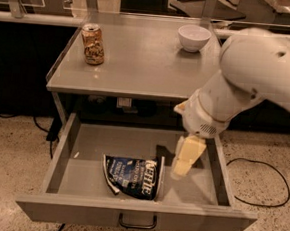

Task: Pick blue chip bag from top drawer and place on counter

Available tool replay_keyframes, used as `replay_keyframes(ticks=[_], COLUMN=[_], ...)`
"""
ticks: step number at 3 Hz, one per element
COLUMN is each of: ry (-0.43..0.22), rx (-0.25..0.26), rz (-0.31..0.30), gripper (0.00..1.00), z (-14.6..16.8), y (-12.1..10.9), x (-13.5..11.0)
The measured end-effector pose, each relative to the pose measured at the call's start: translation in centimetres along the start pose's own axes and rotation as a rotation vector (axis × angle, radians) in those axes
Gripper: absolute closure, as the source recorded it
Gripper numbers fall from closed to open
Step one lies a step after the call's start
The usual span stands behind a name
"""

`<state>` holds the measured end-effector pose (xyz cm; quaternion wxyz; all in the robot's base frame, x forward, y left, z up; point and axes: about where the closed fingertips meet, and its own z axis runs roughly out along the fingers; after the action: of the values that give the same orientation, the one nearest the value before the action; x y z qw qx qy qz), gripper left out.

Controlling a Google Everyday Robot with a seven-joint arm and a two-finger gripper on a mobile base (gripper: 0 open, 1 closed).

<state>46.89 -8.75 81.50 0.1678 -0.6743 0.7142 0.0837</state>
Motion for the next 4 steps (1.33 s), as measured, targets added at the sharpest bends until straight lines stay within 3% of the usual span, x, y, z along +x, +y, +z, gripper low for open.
replay_keyframes(ticks=[3,4], ry=[-0.150,-0.150], rx=[-0.143,-0.143], rz=[-0.030,-0.030], gripper=[0.00,0.00], z=[9.9,9.9], y=[3.6,3.6], x=[-5.9,-5.9])
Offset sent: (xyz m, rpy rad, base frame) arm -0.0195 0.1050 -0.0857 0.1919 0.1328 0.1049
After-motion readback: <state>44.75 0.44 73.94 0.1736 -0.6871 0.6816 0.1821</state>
